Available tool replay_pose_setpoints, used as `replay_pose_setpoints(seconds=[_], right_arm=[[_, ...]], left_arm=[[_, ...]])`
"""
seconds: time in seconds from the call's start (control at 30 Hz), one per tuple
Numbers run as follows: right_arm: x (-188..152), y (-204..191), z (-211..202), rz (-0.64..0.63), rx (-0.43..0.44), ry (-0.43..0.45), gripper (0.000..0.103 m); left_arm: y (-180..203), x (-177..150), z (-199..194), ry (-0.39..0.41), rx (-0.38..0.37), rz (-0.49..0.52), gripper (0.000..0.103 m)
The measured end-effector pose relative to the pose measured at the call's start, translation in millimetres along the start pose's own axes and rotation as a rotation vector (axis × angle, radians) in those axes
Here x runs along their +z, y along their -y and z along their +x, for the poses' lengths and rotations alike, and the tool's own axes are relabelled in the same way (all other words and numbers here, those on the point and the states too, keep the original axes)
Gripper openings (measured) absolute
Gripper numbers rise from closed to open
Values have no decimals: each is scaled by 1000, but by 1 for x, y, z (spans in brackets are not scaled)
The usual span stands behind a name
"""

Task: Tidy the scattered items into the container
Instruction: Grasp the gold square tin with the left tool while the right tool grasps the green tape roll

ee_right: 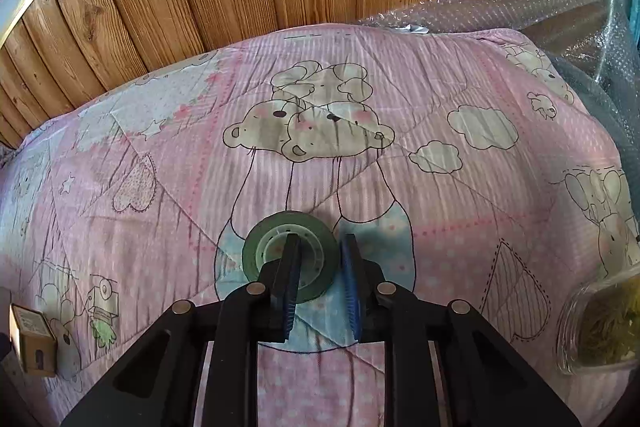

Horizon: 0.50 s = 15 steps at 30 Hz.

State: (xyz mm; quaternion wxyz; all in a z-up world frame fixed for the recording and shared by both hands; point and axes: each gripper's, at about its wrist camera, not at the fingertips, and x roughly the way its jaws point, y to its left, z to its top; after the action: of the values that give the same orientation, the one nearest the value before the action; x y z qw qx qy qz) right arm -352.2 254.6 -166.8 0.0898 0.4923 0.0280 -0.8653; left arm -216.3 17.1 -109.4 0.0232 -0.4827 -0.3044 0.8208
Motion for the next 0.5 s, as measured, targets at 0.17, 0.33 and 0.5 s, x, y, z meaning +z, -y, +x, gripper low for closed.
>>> replay_pose_setpoints(seconds=[0.17,0.33,0.5], right_arm=[[1,4,2,20,22,-1,21],[2,6,2,38,31,4,21],[3,8,2,51,42,5,22]], left_arm=[[16,3,9,20,121,168,64],[10,3,3,35,19,224,64],[25,-18,1,49,99,462,64]])
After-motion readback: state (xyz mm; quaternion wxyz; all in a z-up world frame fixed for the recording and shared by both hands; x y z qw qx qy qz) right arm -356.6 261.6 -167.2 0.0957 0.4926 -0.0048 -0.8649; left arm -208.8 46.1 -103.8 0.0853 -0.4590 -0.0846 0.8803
